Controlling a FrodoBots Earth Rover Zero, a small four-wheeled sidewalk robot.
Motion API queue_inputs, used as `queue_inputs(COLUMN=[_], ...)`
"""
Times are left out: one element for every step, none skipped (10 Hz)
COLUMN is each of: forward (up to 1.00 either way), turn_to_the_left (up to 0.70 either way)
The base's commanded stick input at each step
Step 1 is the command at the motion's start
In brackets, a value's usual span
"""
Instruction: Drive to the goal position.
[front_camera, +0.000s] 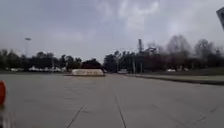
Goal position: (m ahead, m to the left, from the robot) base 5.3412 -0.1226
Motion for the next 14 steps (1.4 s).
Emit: queue_inputs(forward=[0.85,0.85,0.85,0.85,0.85,0.85,0.85,0.85,0.85,0.85,0.85,0.85,0.85,0.85], turn_to_the_left=[0.00,0.00,0.00,0.00,0.00,0.00,0.00,0.00,0.00,0.00,0.00,0.00,0.00,0.00])
